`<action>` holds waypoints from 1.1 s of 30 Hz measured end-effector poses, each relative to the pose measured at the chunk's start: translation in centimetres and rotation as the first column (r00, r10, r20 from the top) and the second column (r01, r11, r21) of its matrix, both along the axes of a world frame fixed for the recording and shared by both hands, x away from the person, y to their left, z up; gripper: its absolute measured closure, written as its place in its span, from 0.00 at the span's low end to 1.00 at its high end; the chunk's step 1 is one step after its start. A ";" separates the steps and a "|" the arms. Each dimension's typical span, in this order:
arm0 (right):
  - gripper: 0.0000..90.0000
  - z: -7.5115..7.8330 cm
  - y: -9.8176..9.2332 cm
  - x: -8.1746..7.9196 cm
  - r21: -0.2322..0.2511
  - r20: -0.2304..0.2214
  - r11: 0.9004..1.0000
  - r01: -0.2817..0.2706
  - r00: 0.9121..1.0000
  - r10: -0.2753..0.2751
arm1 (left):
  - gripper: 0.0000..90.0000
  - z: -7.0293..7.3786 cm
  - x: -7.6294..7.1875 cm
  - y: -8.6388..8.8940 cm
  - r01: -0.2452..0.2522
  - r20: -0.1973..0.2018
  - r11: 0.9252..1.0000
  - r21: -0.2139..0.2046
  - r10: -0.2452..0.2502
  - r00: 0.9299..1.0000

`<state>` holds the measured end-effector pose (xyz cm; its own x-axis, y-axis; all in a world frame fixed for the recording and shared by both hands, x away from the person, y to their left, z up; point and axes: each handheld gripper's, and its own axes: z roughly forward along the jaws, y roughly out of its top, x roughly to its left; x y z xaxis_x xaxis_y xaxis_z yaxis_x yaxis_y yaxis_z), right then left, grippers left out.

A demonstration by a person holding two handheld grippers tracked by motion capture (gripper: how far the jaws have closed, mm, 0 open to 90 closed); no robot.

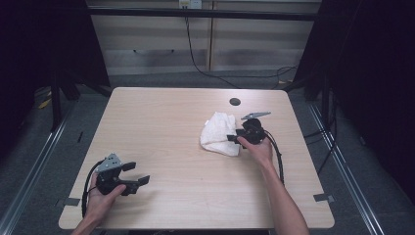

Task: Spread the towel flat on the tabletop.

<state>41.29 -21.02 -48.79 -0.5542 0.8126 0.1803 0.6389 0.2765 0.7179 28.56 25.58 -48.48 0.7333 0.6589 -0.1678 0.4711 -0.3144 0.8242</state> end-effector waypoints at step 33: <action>0.89 -1.8 0.4 -3.4 0.014 -0.041 0.999 -0.051 0.998 0.051 | 0.21 0.0 0.0 0.0 -0.005 -0.005 1.000 0.018 0.005 1.000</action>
